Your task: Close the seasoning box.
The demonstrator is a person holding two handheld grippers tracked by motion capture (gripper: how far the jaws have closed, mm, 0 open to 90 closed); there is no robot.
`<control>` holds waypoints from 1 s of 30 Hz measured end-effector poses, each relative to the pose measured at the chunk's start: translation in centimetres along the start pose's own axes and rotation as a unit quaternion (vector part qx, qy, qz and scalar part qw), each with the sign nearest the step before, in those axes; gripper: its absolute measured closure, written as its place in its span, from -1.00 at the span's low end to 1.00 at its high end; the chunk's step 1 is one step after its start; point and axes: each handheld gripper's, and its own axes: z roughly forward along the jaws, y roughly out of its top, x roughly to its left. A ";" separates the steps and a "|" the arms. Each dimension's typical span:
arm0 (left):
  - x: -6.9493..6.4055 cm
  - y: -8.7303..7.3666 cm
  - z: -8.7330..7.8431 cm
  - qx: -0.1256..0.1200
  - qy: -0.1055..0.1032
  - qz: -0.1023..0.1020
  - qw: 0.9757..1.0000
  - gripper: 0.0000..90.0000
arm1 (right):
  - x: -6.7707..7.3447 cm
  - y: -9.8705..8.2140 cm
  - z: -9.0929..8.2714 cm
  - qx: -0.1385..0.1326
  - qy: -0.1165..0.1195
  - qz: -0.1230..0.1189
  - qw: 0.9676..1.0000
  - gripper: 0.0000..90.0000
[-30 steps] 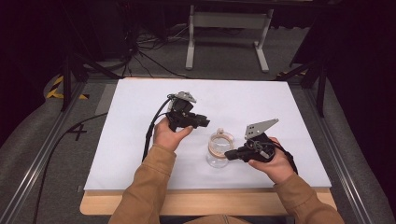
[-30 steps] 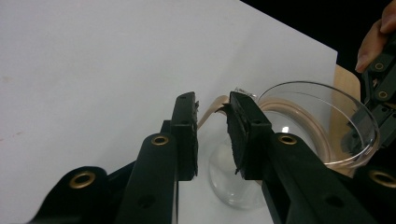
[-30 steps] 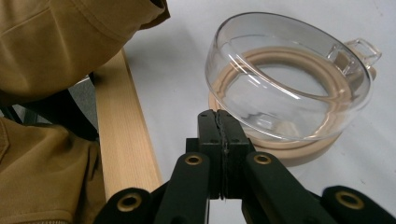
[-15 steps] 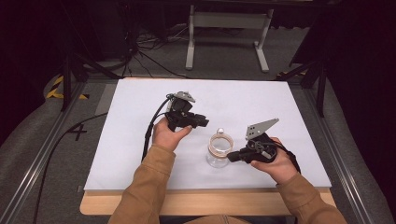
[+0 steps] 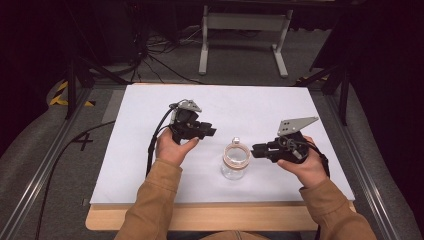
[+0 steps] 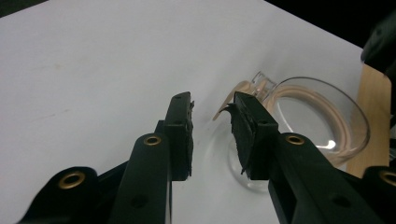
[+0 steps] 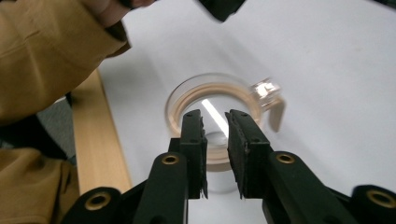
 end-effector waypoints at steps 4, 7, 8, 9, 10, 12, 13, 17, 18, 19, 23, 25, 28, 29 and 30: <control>0.2 -0.9 -0.9 -0.005 0.012 -0.007 1.000 0.52 | -1.5 0.4 -1.2 -0.021 -0.046 0.003 0.999 0.58; 0.4 -1.5 -1.5 -0.007 0.021 -0.015 1.000 0.52 | -2.8 0.3 -1.9 -0.027 -0.084 0.009 0.996 0.54; 0.5 -1.7 -1.7 -0.009 0.025 -0.017 1.000 0.52 | -3.1 0.2 -2.0 -0.028 -0.090 0.012 0.995 0.52; 0.6 -1.8 -1.9 -0.009 0.026 -0.019 0.999 0.52 | -3.7 0.1 -2.1 -0.028 -0.103 0.015 0.994 0.51; 0.7 -2.0 -2.0 -0.007 0.031 -0.022 0.999 0.51 | -4.0 0.0 -2.2 -0.027 -0.112 0.017 0.993 0.50; 0.9 -2.4 -2.2 -0.008 0.040 -0.026 0.999 0.51 | -5.0 -0.4 -2.2 -0.025 -0.128 0.025 0.991 0.47; 1.2 -2.6 -2.2 -0.007 0.043 -0.024 0.999 0.50 | -5.5 -0.7 -2.3 -0.026 -0.135 0.030 0.990 0.45; 1.9 -3.2 -2.1 -0.001 0.056 -0.029 0.998 0.49 | -7.2 -1.9 -2.2 -0.017 -0.159 0.042 0.986 0.40; 2.1 -3.4 -1.9 -0.001 0.063 -0.031 0.998 0.49 | -7.5 -2.1 -2.2 -0.014 -0.163 0.044 0.986 0.39; 2.3 -3.6 -1.8 0.001 0.064 -0.034 0.997 0.48 | -8.0 -2.5 -2.1 -0.008 -0.171 0.046 0.984 0.37; 3.0 -4.2 -1.1 0.005 0.070 -0.039 0.997 0.48 | -9.5 -3.9 -1.7 0.001 -0.178 0.065 0.982 0.32; 3.2 -4.3 -1.0 0.012 0.074 -0.034 0.997 0.47 | -9.9 -4.3 -1.6 0.005 -0.181 0.067 0.981 0.31; 3.6 -4.7 -0.3 0.017 0.077 -0.041 0.996 0.46 | -10.8 -5.4 -1.1 0.014 -0.185 0.078 0.980 0.28; 3.8 -4.8 -0.2 0.023 0.079 -0.034 0.996 0.45 | -11.1 -5.8 -0.9 0.017 -0.185 0.081 0.979 0.28; 3.8 -5.0 0.0 0.017 0.079 -0.039 0.996 0.45 | -11.4 -6.2 -0.7 0.020 -0.186 0.084 0.979 0.27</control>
